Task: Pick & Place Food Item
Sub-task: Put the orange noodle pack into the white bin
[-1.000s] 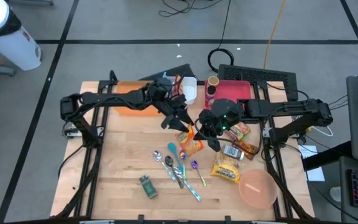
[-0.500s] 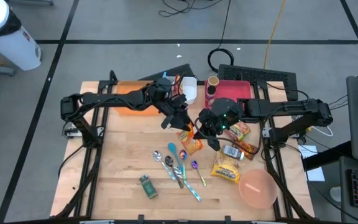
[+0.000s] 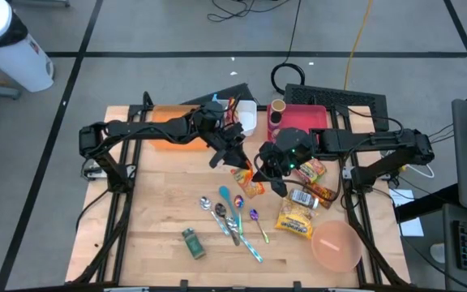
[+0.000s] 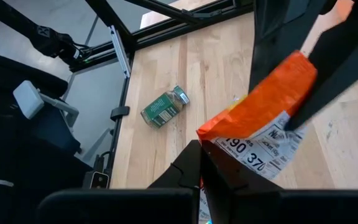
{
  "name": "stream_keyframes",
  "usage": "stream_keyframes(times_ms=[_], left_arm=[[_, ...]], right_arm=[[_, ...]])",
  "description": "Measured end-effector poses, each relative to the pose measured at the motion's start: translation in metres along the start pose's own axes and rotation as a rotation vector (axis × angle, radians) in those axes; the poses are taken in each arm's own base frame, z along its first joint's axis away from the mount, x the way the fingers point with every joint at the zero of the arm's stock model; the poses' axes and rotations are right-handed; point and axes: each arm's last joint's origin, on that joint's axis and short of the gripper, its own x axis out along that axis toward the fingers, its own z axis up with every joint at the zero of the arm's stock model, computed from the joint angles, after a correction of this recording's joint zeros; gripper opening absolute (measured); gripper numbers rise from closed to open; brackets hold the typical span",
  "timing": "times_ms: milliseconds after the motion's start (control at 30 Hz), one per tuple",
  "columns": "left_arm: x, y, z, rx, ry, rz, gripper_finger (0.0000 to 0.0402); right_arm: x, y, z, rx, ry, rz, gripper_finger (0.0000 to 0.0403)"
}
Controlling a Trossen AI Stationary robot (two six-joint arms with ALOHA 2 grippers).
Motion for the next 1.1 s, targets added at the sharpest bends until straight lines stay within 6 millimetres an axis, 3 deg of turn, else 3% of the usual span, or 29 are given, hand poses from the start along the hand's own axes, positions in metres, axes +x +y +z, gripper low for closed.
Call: stream_keyframes(times_ms=[167,433,767,933,1100], left_arm=[[0.000,0.000,0.000,0.017,0.003,-0.007,0.0010],[-0.001,0.000,0.000,0.025,0.004,-0.018,0.0005],[-0.009,0.001,0.005,0.005,-0.014,-0.005,0.0003],[-0.023,-0.005,0.025,0.058,-0.086,0.061,0.0002],[-0.037,-0.012,0.048,0.121,-0.167,0.141,0.0002]], right_arm=[[0.000,0.000,0.000,0.000,-0.001,-0.003,0.0000],[-0.004,-0.003,0.003,-0.001,-0.030,-0.007,0.0009],[-0.024,-0.017,0.013,0.066,-0.109,-0.047,0.0128],[-0.033,-0.022,0.015,0.084,-0.129,-0.065,0.0180],[-0.039,-0.026,0.016,0.091,-0.154,-0.113,0.0203]])
